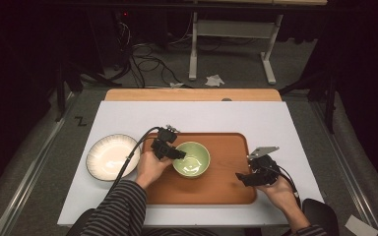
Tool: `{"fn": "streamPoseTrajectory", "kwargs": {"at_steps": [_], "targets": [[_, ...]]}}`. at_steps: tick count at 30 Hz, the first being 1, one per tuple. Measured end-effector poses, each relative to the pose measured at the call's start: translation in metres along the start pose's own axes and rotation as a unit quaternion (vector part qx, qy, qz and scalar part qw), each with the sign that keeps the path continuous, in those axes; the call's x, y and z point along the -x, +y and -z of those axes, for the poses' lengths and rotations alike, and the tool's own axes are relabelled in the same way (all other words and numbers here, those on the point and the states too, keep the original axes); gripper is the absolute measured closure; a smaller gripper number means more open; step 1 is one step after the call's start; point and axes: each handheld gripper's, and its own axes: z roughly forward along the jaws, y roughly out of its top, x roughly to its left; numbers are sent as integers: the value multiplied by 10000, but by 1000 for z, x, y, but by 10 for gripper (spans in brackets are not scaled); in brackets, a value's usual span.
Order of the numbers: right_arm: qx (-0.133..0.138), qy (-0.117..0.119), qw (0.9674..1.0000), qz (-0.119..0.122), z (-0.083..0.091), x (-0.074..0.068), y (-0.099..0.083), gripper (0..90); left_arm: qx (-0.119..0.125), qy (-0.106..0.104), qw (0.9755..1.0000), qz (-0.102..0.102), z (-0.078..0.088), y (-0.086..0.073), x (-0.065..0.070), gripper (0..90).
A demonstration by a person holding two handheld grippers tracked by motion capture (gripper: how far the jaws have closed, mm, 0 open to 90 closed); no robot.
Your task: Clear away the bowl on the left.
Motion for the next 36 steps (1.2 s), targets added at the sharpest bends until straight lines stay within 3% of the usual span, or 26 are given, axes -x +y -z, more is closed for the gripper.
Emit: {"fn": "streamPoseTrajectory", "kwargs": {"at_steps": [5,10,16,24,36], "targets": [[35,34,10000,-42,0,0,0,341,149,38,9999,20,9,1,0,484],[53,19,10000,-64,1,2,0,340,251,13,9997,-77,24,-1,4,433],[49,18,10000,-71,0,1,-1,340,506,-19,9987,-108,46,-6,5,427],[55,14,10000,-66,1,1,-1,340,537,1,9985,-93,61,-18,1,422],[84,1,9999,-57,2,1,0,341,768,42,9970,41,88,-49,2,414]]}}
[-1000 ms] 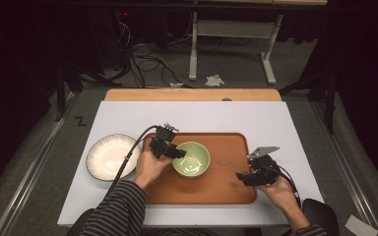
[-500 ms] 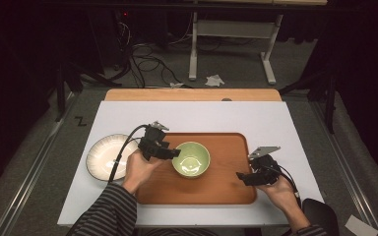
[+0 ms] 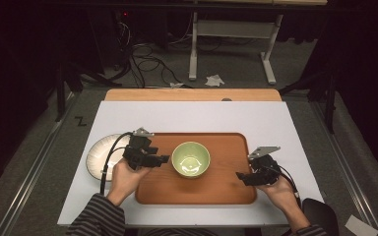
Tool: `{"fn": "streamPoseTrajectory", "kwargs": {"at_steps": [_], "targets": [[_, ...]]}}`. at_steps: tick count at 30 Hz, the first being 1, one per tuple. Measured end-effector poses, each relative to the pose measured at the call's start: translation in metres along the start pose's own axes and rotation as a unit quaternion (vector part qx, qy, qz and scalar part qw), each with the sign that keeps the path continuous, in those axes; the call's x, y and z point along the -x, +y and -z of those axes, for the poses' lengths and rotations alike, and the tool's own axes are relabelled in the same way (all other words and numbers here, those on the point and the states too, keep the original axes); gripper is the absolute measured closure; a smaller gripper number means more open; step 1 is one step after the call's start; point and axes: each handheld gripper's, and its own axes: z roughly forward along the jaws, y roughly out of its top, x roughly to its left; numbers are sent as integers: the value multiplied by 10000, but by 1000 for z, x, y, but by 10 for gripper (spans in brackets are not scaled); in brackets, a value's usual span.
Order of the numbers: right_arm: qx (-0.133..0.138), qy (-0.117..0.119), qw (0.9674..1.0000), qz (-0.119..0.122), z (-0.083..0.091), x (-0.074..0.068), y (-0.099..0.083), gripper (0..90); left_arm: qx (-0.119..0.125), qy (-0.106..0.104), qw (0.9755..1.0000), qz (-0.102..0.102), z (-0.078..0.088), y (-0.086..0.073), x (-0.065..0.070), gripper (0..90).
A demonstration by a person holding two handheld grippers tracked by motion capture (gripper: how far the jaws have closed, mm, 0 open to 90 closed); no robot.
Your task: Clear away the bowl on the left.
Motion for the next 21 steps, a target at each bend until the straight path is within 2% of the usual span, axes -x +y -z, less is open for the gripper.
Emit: {"fn": "streamPoseTrajectory", "kwargs": {"at_steps": [8,10,19,21], "targets": [[41,-2,10000,14,1,0,1,344,69,-4,9999,93,7,-13,2,412],[36,-2,10000,0,1,1,1,344,47,-13,10000,62,7,-14,2,411],[34,-3,10000,24,1,0,1,345,-43,-21,9999,151,3,-26,2,411],[40,2,10000,44,1,-1,1,344,-105,-75,9997,197,0,-31,2,411]]}}
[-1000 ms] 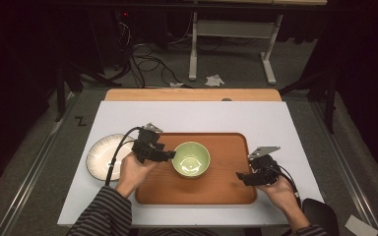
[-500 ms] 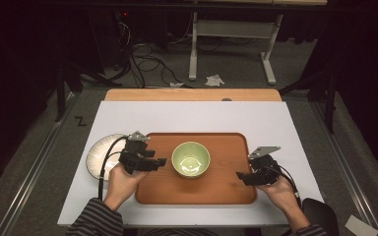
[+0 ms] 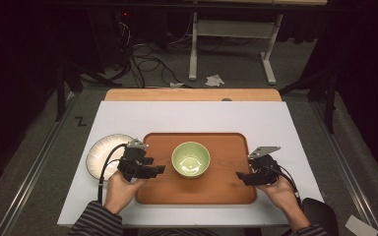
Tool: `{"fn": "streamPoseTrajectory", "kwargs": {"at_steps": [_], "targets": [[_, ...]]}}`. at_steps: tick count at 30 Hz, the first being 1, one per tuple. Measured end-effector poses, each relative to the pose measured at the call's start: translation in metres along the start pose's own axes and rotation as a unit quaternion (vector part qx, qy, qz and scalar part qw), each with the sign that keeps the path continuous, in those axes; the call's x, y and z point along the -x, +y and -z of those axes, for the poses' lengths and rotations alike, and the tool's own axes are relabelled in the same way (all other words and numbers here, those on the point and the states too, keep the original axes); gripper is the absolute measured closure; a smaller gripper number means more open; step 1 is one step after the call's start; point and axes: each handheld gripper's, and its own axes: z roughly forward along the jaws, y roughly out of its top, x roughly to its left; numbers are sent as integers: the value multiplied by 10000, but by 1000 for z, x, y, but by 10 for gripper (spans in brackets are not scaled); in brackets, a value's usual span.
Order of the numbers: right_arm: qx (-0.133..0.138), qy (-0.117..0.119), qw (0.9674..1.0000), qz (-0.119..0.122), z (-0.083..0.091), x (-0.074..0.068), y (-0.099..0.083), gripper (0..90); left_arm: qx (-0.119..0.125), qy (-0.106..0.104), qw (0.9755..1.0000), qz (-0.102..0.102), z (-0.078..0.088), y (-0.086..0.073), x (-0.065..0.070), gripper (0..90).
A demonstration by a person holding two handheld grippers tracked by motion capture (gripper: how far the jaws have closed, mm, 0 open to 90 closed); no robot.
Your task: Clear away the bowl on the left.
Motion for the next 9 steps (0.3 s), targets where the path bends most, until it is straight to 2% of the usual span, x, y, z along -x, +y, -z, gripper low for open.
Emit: {"fn": "streamPoseTrajectory", "kwargs": {"at_steps": [4,9], "targets": [[-4,-13,10000,38,0,-1,0,342,-196,59,9998,8,-7,-3,-2,409],[-8,-6,10000,36,-1,-1,0,343,-290,140,9995,-27,-11,-3,-5,402]]}}
